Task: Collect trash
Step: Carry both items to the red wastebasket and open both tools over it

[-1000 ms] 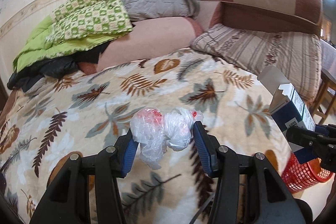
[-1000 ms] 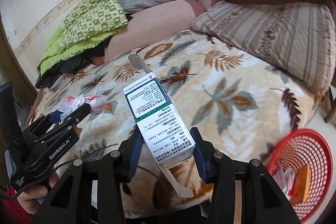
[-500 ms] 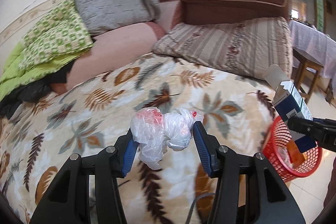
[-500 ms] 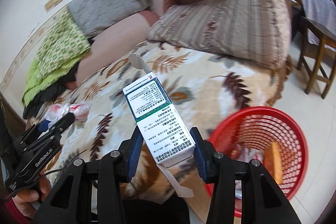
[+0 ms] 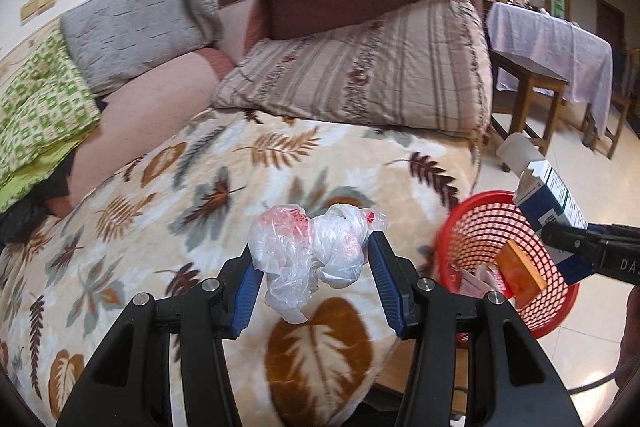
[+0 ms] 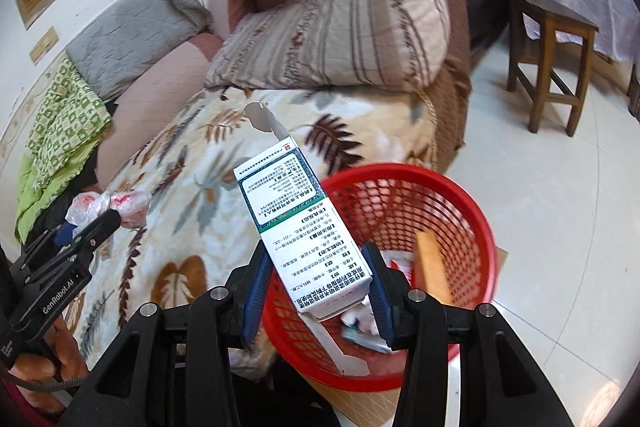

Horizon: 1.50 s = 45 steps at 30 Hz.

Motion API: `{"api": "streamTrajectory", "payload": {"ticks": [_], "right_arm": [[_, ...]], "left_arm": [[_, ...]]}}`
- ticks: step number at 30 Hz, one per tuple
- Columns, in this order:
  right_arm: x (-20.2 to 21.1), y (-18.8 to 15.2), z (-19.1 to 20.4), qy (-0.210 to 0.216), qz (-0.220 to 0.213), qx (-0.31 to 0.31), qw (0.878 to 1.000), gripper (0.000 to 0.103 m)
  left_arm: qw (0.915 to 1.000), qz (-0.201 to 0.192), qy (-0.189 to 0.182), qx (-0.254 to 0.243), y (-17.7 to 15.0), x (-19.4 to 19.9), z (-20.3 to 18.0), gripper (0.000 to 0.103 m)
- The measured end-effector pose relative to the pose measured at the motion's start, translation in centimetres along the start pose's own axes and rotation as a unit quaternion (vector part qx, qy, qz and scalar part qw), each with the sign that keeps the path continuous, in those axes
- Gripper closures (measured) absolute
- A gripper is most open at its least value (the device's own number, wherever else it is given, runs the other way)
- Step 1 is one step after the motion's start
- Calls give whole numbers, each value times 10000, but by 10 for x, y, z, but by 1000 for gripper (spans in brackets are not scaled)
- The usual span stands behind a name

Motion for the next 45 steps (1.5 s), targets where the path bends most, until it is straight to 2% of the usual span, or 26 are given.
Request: {"api": "streamTrajectory", "payload": {"ticks": [15, 23, 32, 35, 37, 41, 43, 45], "right_arm": [[-2, -12, -37, -152, 99, -395, 9991, 54], [-3, -8, -55, -114, 66, -629, 9979, 54], [-11, -2, -74, 23, 112, -1035, 9946, 51], [-20, 0, -78, 71, 168, -1225, 9923, 46], [-20, 0, -82, -53, 159, -1333, 9909, 43], [-7, 4, -76, -343, 8, -1045, 9939, 42], [1, 4, -71, -507, -48, -894, 9947, 38], [11, 3, -62, -849, -111, -620, 9944, 34]], "left_arm": [[9970, 435, -478, -429, -13, -23, -71, 52], [9934, 724, -802, -393, -16, -39, -99, 52], [9842, 1141, -1323, -287, -17, -62, -130, 52], [9834, 1141, -1374, -312, -17, -67, -137, 46], [9828, 1172, -1400, -290, -17, -68, -137, 42], [9839, 1133, -1369, -211, -17, -62, -127, 37], [9860, 1032, -1300, -162, -16, -55, -118, 29], [9893, 820, -1204, -108, -13, -43, -107, 24]]}}
Point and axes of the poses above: each gripper's, at about its wrist camera, not at the fingertips, and x roughly against the way its jaws point, z to its left, y to its top, the point moved 7 cm from there along -x, roughly the way its jaws point, and after that the axes turned 9 degrees about x, right-handed, at the moved point
